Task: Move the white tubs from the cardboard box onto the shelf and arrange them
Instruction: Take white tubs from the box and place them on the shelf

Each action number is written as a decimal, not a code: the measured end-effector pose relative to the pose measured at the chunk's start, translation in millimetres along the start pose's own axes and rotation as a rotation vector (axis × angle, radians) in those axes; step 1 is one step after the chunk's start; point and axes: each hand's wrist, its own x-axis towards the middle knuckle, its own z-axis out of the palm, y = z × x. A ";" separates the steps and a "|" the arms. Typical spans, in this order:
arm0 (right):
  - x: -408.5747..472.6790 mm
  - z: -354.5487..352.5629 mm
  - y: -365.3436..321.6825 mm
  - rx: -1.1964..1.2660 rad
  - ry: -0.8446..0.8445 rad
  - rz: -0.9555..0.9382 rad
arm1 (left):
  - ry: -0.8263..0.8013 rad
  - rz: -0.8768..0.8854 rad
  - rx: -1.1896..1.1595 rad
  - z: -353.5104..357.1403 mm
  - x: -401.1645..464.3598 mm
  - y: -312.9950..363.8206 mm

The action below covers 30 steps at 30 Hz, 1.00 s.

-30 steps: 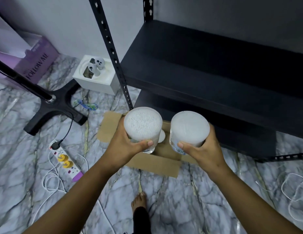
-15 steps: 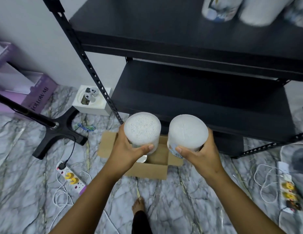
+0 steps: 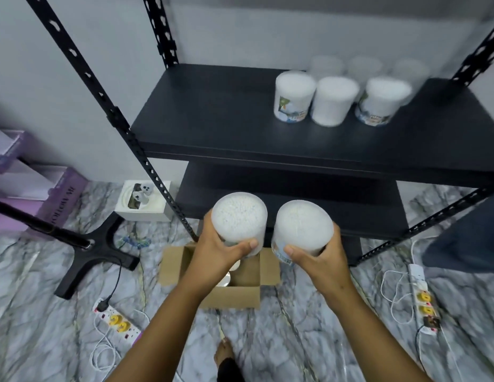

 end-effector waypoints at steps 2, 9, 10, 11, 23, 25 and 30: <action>-6.2 0.8 -17.6 0.005 0.012 0.001 | -0.032 0.010 0.002 -2.6 1.1 19.2; -17.8 14.3 -64.1 0.043 0.053 -0.035 | -0.140 0.094 0.003 -16.2 18.1 73.2; -17.5 17.1 -68.5 0.045 0.064 -0.042 | -0.148 0.104 0.002 -17.7 22.5 77.6; -16.3 19.4 -71.9 0.046 0.077 -0.050 | -0.155 0.113 0.004 -19.2 27.4 81.0; 52.2 5.4 -101.3 0.018 0.229 -0.087 | -0.222 0.140 0.045 -6.6 101.6 100.5; 73.8 -1.5 -105.6 0.002 0.224 -0.102 | -0.211 0.140 0.047 2.9 116.3 105.2; 125.9 -24.6 -114.4 -0.005 0.190 -0.128 | -0.178 0.168 0.075 31.4 156.4 115.7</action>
